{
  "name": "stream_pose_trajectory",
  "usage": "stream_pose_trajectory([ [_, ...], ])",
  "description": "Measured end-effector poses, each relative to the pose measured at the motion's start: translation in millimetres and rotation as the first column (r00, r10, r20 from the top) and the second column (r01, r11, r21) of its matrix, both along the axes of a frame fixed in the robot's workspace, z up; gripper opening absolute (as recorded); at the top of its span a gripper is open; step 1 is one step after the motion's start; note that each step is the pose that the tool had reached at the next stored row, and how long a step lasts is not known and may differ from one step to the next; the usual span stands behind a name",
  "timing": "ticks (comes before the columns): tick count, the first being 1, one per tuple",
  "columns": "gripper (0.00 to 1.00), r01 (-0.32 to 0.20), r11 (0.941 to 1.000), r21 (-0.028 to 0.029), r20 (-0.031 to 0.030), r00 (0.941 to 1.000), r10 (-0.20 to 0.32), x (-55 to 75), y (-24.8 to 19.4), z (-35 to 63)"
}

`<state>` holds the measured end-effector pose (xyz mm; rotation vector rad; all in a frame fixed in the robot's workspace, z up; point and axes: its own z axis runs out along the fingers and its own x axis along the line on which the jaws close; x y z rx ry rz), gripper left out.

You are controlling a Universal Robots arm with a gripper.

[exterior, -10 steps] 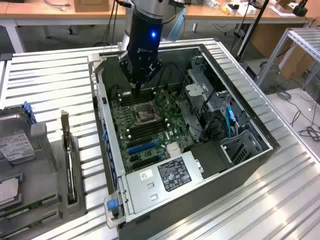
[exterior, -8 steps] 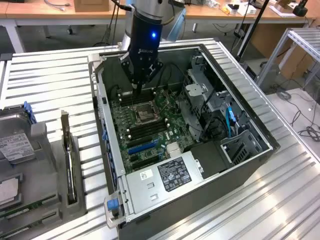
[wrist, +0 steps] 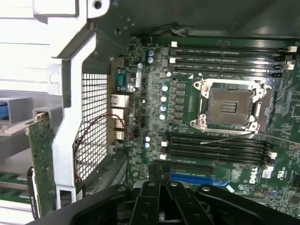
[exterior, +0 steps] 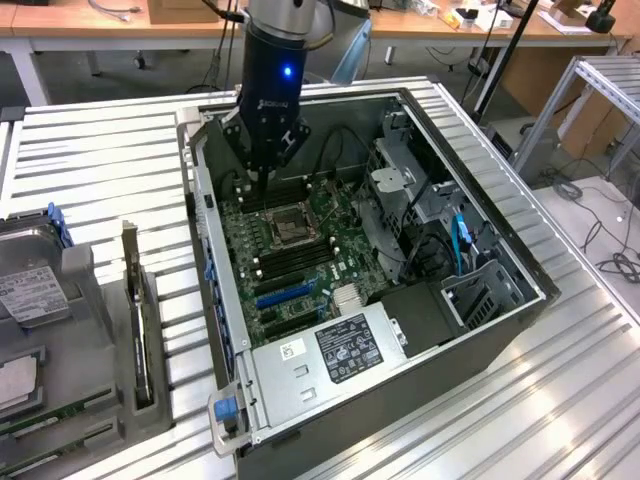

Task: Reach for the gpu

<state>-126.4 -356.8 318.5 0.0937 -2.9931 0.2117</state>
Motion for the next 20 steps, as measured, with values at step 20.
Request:
stream_pose_trajectory([
  [20, 0.11, 0.000, 1.0000, 0.0001, 0.0358, 0.9994, 0.000, 6.3, 0.2, 0.0],
])
